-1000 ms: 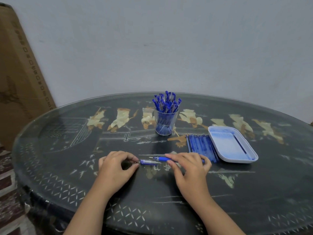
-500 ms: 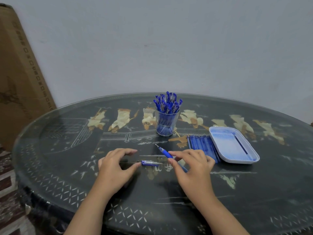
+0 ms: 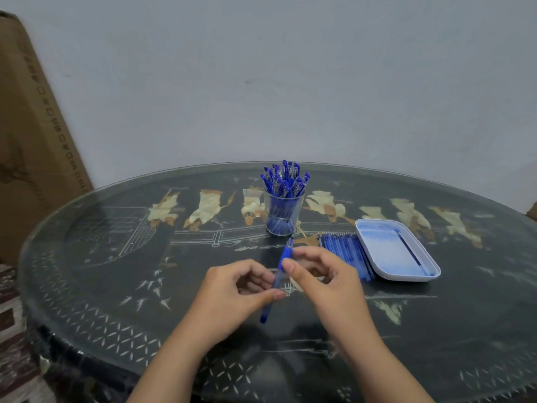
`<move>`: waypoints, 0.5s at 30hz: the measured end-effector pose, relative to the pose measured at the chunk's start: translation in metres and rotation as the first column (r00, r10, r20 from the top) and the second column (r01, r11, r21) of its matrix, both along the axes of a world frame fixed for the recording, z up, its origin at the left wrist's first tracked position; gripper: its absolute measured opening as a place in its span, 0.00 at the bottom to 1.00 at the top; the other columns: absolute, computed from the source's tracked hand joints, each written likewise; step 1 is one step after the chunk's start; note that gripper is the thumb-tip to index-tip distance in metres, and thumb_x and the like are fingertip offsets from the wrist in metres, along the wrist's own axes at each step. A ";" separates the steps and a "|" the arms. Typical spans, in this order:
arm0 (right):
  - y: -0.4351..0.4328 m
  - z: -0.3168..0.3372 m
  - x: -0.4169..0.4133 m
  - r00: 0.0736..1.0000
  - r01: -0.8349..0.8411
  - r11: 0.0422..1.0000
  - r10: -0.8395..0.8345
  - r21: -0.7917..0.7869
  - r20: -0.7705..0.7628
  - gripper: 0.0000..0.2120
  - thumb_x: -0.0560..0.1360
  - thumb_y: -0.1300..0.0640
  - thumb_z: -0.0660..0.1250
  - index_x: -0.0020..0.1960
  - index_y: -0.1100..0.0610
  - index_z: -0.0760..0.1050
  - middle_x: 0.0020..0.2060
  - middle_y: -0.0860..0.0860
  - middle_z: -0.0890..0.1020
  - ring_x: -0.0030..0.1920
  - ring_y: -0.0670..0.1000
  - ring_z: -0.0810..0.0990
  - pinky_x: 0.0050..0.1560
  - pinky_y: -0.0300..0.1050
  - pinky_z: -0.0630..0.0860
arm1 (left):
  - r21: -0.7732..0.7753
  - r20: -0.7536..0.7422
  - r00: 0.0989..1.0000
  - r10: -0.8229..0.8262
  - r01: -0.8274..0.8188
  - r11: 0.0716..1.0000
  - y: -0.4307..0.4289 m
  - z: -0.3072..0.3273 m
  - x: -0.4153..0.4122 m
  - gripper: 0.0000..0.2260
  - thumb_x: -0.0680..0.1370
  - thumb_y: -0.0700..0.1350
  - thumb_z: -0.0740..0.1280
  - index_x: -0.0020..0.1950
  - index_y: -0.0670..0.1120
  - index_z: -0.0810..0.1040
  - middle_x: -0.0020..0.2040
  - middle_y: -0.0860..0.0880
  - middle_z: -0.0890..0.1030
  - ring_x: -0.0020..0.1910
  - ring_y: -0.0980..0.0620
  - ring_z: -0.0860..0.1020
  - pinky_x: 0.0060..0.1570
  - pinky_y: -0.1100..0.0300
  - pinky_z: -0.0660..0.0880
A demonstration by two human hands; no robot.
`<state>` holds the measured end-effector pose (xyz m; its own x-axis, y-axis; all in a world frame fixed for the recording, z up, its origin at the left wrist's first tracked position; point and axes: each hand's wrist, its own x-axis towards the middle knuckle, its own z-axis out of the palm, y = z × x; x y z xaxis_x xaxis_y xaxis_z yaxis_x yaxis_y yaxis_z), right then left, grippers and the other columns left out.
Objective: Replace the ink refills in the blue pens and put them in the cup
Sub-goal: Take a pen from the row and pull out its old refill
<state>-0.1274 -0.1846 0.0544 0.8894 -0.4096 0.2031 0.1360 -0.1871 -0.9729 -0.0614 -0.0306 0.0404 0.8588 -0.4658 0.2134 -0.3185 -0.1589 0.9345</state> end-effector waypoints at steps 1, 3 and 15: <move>-0.002 0.002 0.000 1.000 -0.002 0.999 0.001 0.037 0.005 0.07 0.71 0.56 0.75 0.50 0.50 0.83 0.41 0.46 0.86 0.44 0.44 0.83 0.47 0.34 0.77 | 0.021 0.007 1.000 -0.003 0.002 1.000 0.001 0.001 0.000 0.10 0.62 0.43 0.81 0.39 0.47 0.84 0.36 0.49 0.85 0.35 0.57 0.81 0.38 0.66 0.77; -0.006 0.006 -0.001 1.000 -0.022 0.994 0.020 0.111 0.015 0.06 0.72 0.57 0.74 0.49 0.50 0.85 0.44 0.47 0.87 0.47 0.46 0.83 0.48 0.38 0.78 | 0.074 0.024 1.000 -0.016 0.014 0.997 0.004 0.002 0.000 0.09 0.63 0.42 0.81 0.38 0.49 0.84 0.36 0.50 0.85 0.35 0.57 0.81 0.39 0.65 0.77; -0.031 0.020 -0.005 0.993 0.010 0.904 -0.061 0.428 0.105 0.14 0.69 0.56 0.70 0.51 0.62 0.81 0.45 0.59 0.86 0.49 0.56 0.84 0.52 0.52 0.82 | 0.139 0.074 0.997 0.008 -0.019 0.990 0.006 0.007 -0.002 0.08 0.65 0.42 0.81 0.38 0.53 0.85 0.35 0.53 0.84 0.34 0.58 0.81 0.35 0.66 0.76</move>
<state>-0.1320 -0.2155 0.0742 0.8539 -0.5106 0.1005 0.2510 0.2350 -0.9390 -0.0637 -0.0242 0.0476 0.8498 -0.4838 0.2094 -0.3818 -0.2909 0.8773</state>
